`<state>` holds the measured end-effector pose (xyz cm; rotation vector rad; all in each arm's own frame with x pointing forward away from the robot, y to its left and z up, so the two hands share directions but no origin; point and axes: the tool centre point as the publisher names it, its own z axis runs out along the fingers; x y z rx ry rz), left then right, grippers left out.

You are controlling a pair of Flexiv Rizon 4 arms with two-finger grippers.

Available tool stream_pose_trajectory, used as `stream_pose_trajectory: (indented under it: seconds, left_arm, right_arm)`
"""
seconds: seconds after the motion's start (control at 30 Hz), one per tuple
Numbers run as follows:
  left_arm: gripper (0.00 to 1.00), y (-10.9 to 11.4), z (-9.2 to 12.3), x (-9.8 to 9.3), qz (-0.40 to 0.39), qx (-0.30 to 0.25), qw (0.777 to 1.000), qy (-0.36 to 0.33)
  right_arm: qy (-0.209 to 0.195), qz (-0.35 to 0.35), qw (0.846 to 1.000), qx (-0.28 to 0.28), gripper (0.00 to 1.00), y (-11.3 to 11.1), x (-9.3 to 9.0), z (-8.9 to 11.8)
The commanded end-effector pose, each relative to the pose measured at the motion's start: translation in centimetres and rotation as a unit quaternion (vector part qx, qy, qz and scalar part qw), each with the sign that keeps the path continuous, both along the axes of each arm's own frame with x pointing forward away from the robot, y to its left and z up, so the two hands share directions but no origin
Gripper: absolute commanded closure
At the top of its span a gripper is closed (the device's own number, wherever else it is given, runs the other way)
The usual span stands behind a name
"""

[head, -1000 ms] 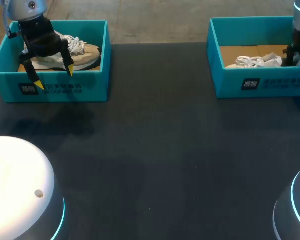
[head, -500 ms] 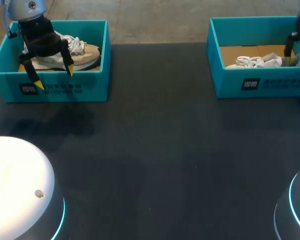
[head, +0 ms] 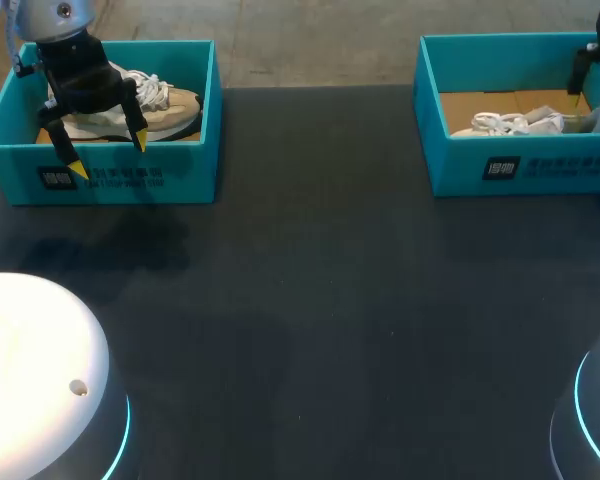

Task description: Take the shoe out of the shoebox, open the shoe tongue, remove and reinsert the insole, then place the shoe into the shoebox

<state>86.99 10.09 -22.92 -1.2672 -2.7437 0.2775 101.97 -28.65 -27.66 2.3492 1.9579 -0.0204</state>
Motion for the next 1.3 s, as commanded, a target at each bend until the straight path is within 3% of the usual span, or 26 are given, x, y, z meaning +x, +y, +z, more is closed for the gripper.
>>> stream_pose_trajectory:
  seconds: [0.03,0.4,0.83,1.3]
  left_arm:
    - [0.0,0.0,0.0,0.0,0.0,0.002,1.0,0.0]
    - [0.0,0.0,0.0,0.0,0.0,0.002,1.0,0.0]
    - [0.0,0.0,0.0,0.0,0.0,0.002,1.0,0.0]
    - [0.0,0.0,0.0,0.0,0.0,0.002,1.0,0.0]
  right_arm:
    - [0.001,0.006,1.0,0.011,0.0,0.2,-1.0,1.4]
    - [0.017,0.019,0.999,0.031,0.0,2.3,-3.6,3.8]
    - [0.021,0.022,0.999,0.014,0.0,5.4,-6.2,5.9]
    - [0.025,0.012,0.999,0.033,0.0,7.4,-8.0,6.0]
